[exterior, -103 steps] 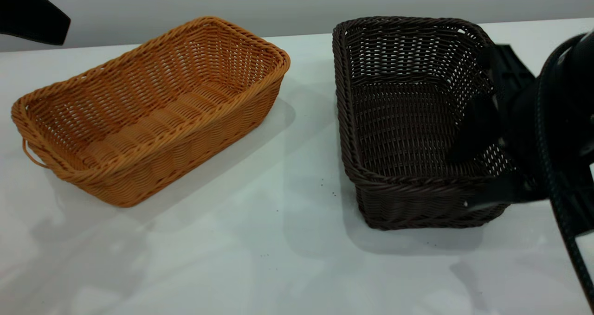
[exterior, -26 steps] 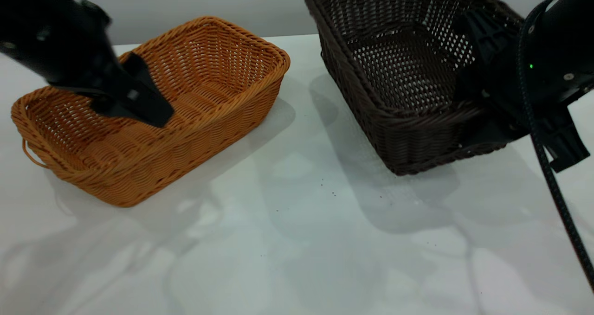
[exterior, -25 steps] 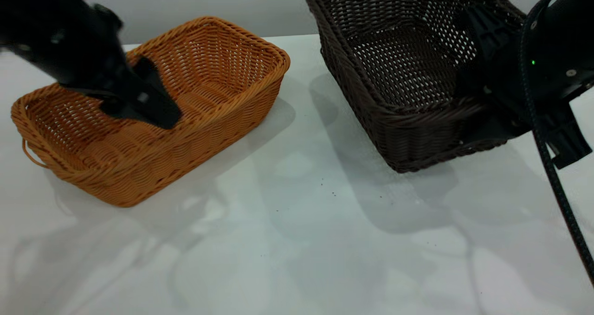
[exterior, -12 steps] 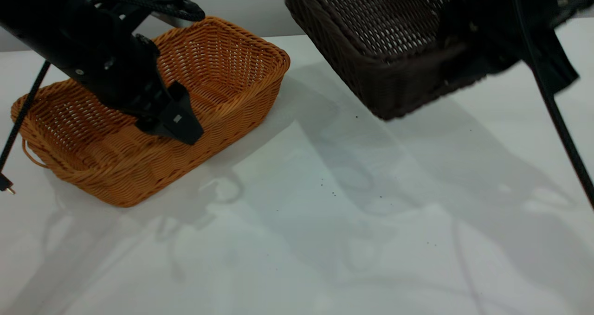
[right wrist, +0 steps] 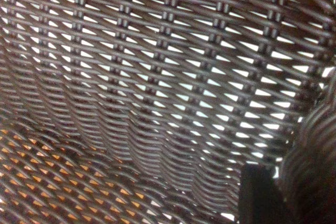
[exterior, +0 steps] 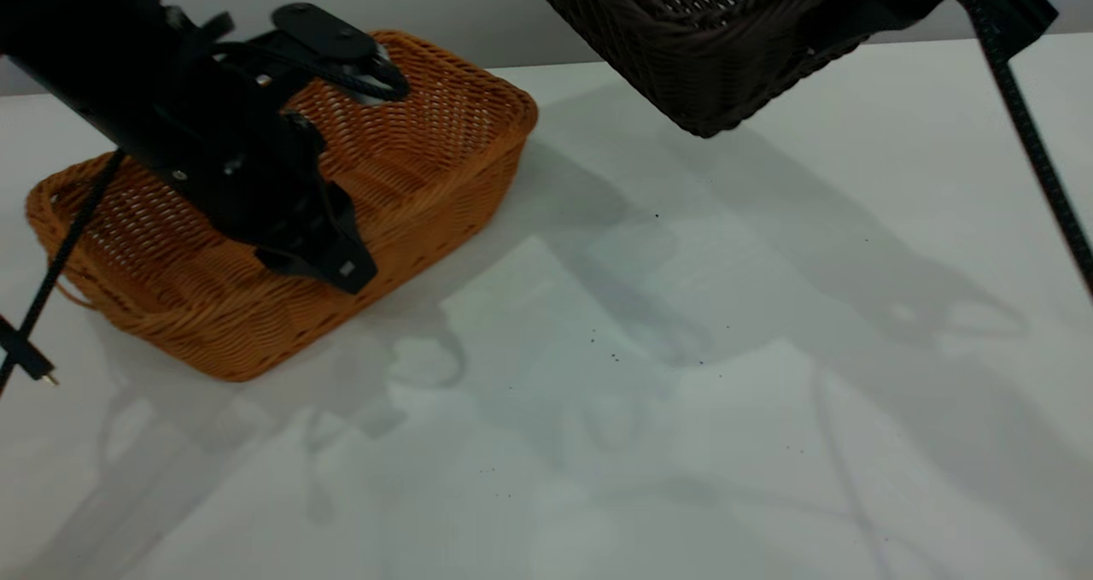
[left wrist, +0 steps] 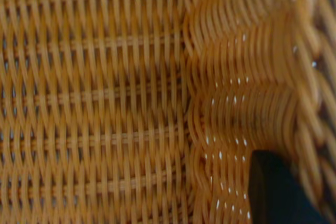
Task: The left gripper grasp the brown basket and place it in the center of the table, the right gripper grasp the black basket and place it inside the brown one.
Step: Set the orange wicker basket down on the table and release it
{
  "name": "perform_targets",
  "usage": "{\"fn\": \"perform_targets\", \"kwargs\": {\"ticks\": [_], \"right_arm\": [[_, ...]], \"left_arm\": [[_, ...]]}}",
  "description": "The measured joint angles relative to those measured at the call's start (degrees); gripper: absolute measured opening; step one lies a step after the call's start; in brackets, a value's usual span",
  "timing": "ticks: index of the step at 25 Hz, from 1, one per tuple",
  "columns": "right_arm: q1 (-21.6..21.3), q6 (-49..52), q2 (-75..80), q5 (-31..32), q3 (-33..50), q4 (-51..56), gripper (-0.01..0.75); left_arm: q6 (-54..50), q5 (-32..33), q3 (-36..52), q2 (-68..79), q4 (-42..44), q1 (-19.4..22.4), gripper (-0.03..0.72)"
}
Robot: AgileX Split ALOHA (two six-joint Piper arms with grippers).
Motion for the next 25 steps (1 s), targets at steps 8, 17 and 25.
{"fn": "perform_targets", "kwargs": {"ticks": [8,17,25], "right_arm": [[0.0,-3.2,0.0,4.0,0.0,-3.0,0.227],[0.0,-11.0,0.0,6.1,-0.2,-3.0,0.225],[0.0,-18.6,0.0,13.0,-7.7,-3.1,0.225]], "left_arm": [[6.7,5.5,-0.1,0.8,-0.1,-6.0,0.124],[6.3,12.1,0.0,0.8,2.1,-13.3,0.124],[6.5,13.5,0.0,0.8,3.2,-19.5,0.124]]}}
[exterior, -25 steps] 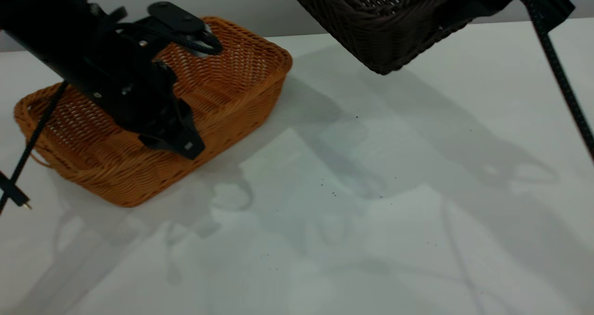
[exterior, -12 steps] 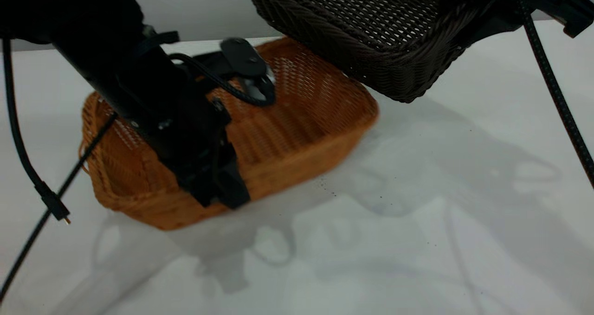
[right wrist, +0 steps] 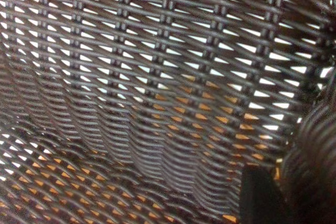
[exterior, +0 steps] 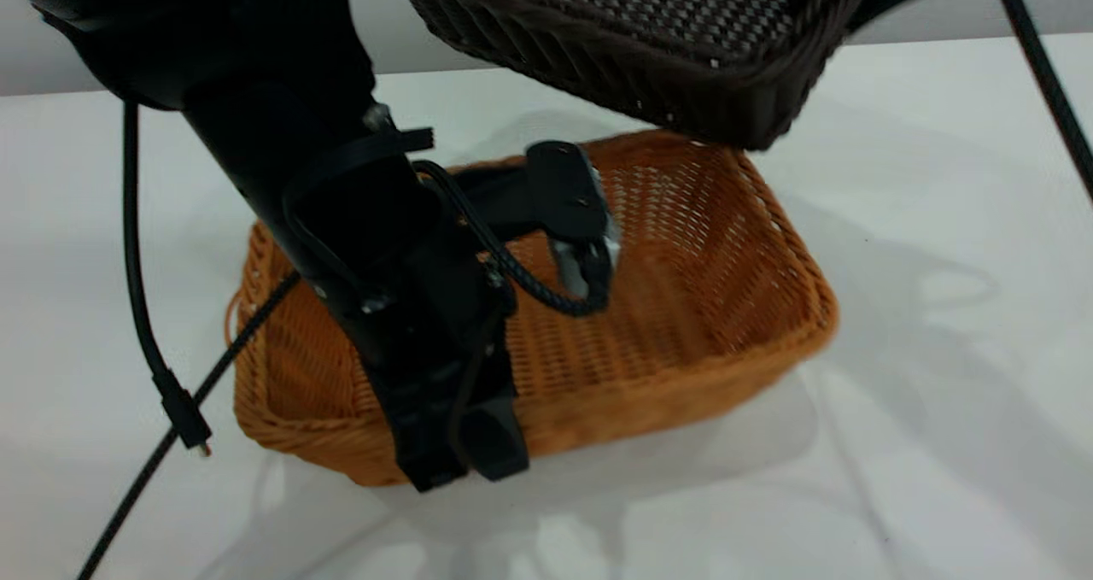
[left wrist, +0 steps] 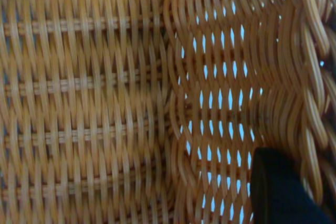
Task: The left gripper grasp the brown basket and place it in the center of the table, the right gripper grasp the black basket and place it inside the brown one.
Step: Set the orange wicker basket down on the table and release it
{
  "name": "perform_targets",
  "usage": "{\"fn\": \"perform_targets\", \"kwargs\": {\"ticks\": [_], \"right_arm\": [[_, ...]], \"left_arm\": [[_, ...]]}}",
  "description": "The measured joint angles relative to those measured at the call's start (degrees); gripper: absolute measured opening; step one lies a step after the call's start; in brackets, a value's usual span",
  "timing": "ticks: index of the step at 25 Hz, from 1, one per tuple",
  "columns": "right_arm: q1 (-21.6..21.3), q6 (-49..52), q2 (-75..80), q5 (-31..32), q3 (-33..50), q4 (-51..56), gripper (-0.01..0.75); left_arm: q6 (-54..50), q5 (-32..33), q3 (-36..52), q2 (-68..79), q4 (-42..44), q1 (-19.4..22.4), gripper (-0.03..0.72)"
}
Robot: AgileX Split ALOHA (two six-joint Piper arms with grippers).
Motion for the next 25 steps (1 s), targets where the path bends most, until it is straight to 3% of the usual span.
{"fn": "perform_targets", "kwargs": {"ticks": [8,22,25], "right_arm": [[0.0,-3.3,0.0,4.0,-3.1,-1.1,0.225],[0.0,-5.5,0.0,5.1,-3.1,-1.0,0.225],[0.0,-6.2,0.0,5.1,-3.1,-1.0,0.225]], "left_arm": [[-0.1,0.0,0.0,0.0,1.6,-0.5,0.124],[-0.2,0.8,0.0,0.0,1.0,-0.8,0.125],[-0.3,3.6,0.0,0.1,-1.3,-0.8,0.203]]}}
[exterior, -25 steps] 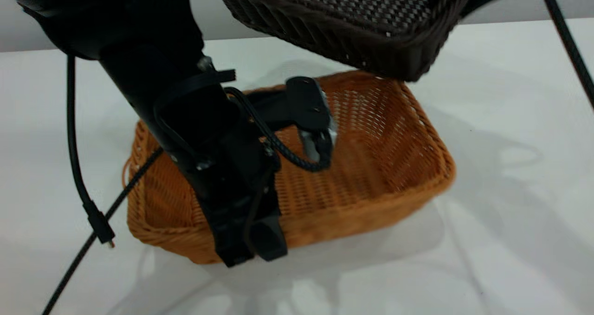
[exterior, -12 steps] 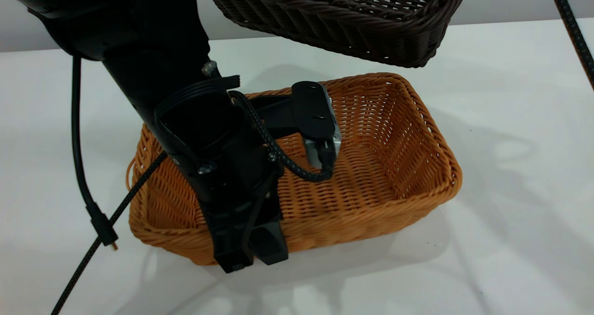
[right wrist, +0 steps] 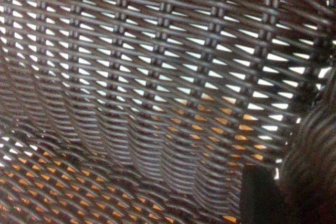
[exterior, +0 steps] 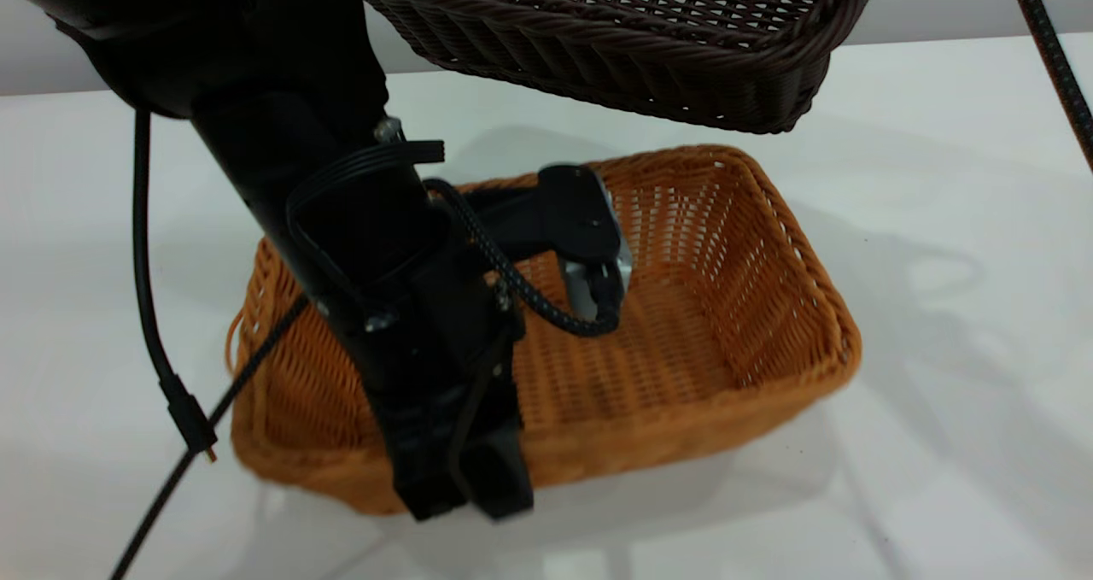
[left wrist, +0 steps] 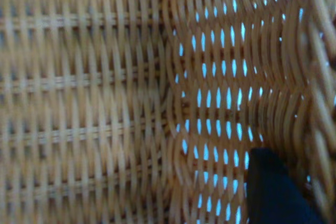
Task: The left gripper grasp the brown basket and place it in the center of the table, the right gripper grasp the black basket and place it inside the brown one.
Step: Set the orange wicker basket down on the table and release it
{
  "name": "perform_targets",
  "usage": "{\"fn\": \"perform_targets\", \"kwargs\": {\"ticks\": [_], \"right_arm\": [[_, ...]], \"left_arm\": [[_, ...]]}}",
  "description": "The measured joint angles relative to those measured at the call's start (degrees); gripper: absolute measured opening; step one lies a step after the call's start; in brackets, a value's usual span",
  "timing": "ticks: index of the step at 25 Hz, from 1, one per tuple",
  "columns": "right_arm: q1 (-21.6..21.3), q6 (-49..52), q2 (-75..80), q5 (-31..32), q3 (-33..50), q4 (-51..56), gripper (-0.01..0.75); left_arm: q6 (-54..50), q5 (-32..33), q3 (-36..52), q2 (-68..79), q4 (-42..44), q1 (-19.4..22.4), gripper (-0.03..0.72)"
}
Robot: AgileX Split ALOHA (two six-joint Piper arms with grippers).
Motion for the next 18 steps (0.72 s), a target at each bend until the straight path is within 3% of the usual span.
{"fn": "perform_targets", "kwargs": {"ticks": [5,8,12,18], "right_arm": [[0.0,-1.8,0.0,0.4,0.0,0.0,0.224],[0.0,-1.7,0.0,0.5,0.0,0.0,0.224],[0.0,-1.7,0.0,0.5,0.0,0.0,0.223],[0.0,-1.7,0.0,0.2,0.0,0.0,0.222]], "left_arm": [[-1.9,-0.1,0.1,0.0,-0.4,0.0,0.491],[-1.9,-0.8,0.1,-1.0,-0.6,-0.1,0.617],[-2.0,-0.9,0.0,-4.1,-0.7,-0.1,0.670],[-2.3,-0.2,0.0,-10.3,-0.7,-0.1,0.673]]}}
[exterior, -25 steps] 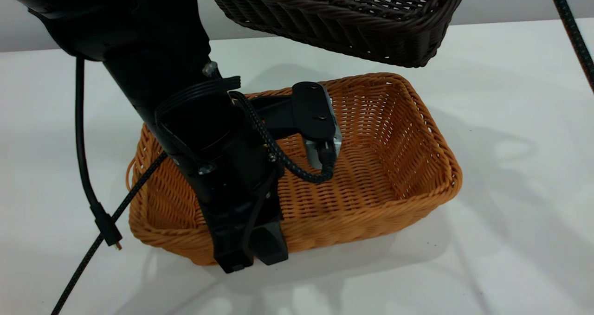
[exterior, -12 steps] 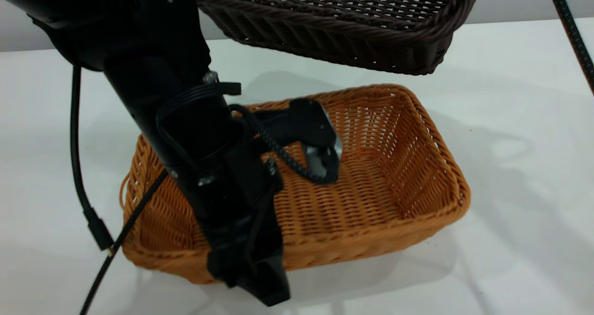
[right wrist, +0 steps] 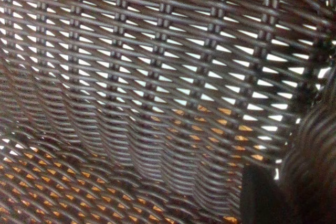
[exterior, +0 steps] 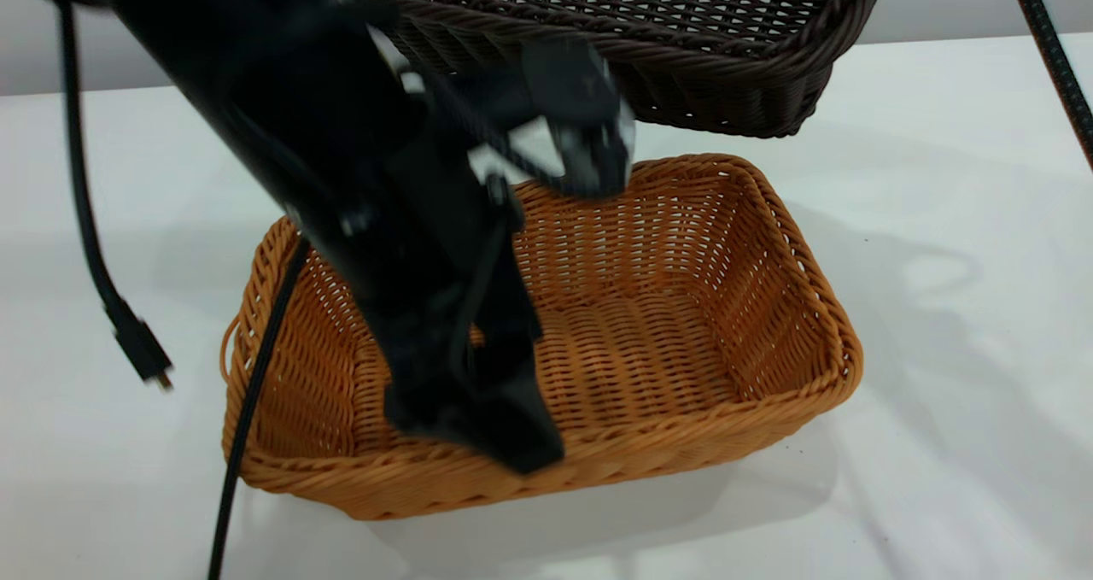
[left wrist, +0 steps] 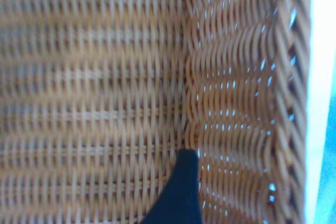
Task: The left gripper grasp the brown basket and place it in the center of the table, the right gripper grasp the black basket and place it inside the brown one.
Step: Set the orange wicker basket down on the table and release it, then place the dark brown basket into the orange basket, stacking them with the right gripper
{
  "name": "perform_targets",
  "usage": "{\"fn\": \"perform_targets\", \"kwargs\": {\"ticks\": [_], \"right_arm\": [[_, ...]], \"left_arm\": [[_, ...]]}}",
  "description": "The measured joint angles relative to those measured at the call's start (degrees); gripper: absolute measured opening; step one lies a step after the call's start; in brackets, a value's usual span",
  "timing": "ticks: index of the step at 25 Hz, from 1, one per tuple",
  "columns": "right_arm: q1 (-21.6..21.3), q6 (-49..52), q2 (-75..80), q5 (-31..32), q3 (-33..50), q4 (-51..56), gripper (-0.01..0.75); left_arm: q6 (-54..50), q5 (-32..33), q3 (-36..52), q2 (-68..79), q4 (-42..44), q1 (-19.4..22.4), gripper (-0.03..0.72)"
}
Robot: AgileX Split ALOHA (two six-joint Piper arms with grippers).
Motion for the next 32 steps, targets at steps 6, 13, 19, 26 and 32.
{"fn": "perform_targets", "kwargs": {"ticks": [6,13,19,26,32], "right_arm": [[0.0,-0.9,0.0,-0.1,0.0,-0.1,0.222],[0.0,-7.2,0.0,2.7,0.0,-0.1,0.222],[0.0,-14.5,0.0,3.9,-0.1,4.2,0.222],[0.0,-30.6,0.0,8.5,-0.4,15.7,0.222],[0.0,-39.5,2.8,12.6,-0.5,20.7,0.222]], "left_arm": [[-2.2,3.4,0.0,-7.3,0.0,-2.4,0.673],[-4.0,4.4,0.0,-19.2,0.1,-5.6,0.673],[-4.1,-0.5,0.0,-32.3,0.1,-5.5,0.673],[-8.3,-10.3,0.0,-43.8,0.0,-5.5,0.673],[-8.4,-14.9,0.0,-44.8,-0.1,-5.5,0.673]]}}
